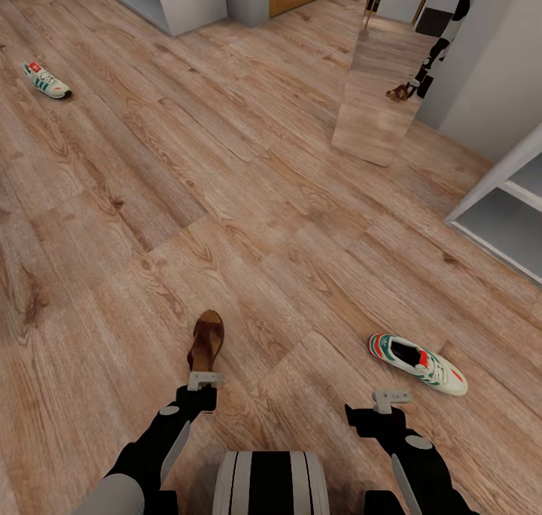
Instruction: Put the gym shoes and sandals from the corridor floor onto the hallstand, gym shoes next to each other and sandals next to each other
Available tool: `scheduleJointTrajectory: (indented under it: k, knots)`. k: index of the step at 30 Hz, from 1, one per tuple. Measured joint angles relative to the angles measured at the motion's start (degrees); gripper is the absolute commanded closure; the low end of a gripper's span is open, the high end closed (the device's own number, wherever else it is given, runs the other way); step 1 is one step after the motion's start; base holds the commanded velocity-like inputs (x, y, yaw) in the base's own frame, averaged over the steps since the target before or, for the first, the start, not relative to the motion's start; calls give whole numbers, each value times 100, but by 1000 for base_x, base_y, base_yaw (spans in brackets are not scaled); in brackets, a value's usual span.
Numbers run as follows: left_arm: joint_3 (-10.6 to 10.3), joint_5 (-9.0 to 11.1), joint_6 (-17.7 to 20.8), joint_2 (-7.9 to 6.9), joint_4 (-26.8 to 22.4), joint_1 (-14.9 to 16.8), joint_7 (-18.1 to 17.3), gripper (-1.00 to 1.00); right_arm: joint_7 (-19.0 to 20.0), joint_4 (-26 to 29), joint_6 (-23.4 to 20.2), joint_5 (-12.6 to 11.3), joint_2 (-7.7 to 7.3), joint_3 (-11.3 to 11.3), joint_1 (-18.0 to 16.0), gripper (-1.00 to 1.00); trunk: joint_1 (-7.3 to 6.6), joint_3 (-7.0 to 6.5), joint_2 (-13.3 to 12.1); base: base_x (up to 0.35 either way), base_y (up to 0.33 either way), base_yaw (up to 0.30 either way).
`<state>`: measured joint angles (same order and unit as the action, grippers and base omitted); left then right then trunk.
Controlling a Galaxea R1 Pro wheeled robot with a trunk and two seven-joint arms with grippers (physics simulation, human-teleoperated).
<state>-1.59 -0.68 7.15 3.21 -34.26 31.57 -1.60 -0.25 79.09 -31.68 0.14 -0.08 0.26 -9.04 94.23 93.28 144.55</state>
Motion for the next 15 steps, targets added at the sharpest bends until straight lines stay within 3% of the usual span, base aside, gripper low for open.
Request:
scheduleJointTrajectory:
  k: [4, 10, 15]
  knots:
    - [-3, -9, 18, -7, -339, 1, 8, 100, -3, 4, -1, 1, 4, 14, 0, -100, -10, -88, -5, 0, 0, 0]
    - [5, -3, 26, -195, -617, 5, 9, 100, -6, 11, -1, 1, 7, 25, 0, -100, -26, -221, -13, 0, 0, 0]
    - [4, 4, 172, -193, -998, 5, 16, 100, 0, 146, -1, 1, 8, 24, 0, -100, -39, -332, -20, 0, 0, 0]
